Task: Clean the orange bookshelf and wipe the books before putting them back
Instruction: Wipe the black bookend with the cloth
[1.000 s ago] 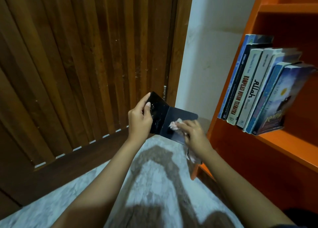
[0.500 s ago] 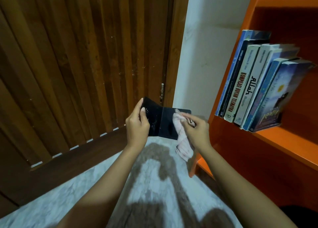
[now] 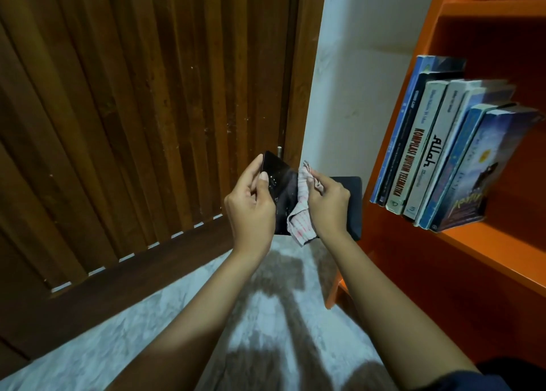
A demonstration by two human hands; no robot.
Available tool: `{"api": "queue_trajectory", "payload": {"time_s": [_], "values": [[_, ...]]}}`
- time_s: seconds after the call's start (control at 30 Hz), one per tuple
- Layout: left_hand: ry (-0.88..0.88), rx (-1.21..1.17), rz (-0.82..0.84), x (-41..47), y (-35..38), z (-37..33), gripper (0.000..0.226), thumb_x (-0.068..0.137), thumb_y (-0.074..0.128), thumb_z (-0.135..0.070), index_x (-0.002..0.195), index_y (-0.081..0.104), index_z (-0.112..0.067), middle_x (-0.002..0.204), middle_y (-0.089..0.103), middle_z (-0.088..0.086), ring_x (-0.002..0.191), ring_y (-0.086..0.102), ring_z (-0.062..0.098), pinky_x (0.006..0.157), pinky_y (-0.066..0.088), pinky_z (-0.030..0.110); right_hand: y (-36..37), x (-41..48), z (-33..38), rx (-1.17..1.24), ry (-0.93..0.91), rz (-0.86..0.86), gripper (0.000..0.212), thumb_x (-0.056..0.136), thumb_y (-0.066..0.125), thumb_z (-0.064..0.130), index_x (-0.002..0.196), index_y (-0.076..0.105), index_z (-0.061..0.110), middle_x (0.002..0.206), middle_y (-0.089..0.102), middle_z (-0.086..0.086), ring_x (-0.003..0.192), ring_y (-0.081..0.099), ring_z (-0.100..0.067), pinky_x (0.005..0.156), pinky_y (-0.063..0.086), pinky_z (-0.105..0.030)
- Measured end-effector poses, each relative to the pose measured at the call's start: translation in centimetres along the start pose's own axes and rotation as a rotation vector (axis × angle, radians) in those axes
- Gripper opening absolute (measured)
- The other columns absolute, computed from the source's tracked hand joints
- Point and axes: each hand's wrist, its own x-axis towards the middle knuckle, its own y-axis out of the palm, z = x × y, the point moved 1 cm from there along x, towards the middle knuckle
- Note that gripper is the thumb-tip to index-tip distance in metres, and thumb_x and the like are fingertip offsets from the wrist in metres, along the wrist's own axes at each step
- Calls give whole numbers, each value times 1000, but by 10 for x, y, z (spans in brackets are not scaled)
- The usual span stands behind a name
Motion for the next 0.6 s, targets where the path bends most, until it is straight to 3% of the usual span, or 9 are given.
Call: {"api": "queue_trajectory", "payload": {"time_s": [0.07, 0.17, 0.27, 0.37, 0.4, 0.53, 0.6], "values": [[-6, 5, 2, 0, -1, 2, 33, 94, 51, -5, 127, 57, -10, 117, 57, -12, 100, 52, -22, 88, 47, 12, 2, -6, -1, 86, 52, 31, 28, 94, 54, 18, 120, 64, 14, 104, 69, -9, 86, 62, -17, 65, 44, -8], [-2, 5, 9, 0, 0, 4, 33, 94, 51, -3, 126, 57, -8, 116, 55, -15, 96, 52, -24, 81, 45, 5, 5, -21, 0, 181, 121, 80, 27, 94, 53, 11, 119, 64, 10, 112, 68, -6, 90, 61, -11, 72, 48, -7], [15, 3, 25, 0, -1, 6, 33, 94, 50, -2, 126, 56, -6, 116, 53, -18, 90, 53, -25, 71, 43, 1, 11, -35, -1, 218, 180, 105, 27, 94, 53, 9, 118, 65, 10, 113, 68, -7, 98, 64, -16, 86, 53, -24], [45, 7, 39, 1, -3, 8, 33, 94, 50, -1, 127, 55, -4, 120, 55, -11, 88, 54, -24, 69, 44, 1, 19, -43, -4, 191, 229, 130, 28, 93, 53, 6, 119, 64, 7, 113, 67, -7, 86, 59, -10, 63, 43, 1], [52, 5, 39, 2, -4, 8, 34, 94, 50, 0, 127, 54, -3, 120, 54, -12, 87, 54, -24, 68, 44, 1, 21, -45, -5, 177, 243, 144, 28, 94, 53, 6, 119, 64, 7, 114, 67, -8, 84, 58, -10, 60, 41, 1], [73, 28, -12, 7, -7, 14, 34, 94, 49, 1, 128, 53, 0, 111, 53, -23, 86, 55, -24, 70, 45, 2, 31, -56, -13, 147, 323, 243, 27, 93, 54, 8, 116, 66, 7, 114, 67, -10, 96, 63, -19, 78, 47, -18], [74, 69, -67, 10, -10, 20, 34, 95, 49, -3, 129, 53, -3, 107, 56, -22, 81, 57, -19, 68, 46, 5, 36, -62, -19, 111, 363, 331, 25, 92, 54, 11, 112, 69, 10, 109, 70, -10, 90, 64, -17, 68, 44, -11]]}}
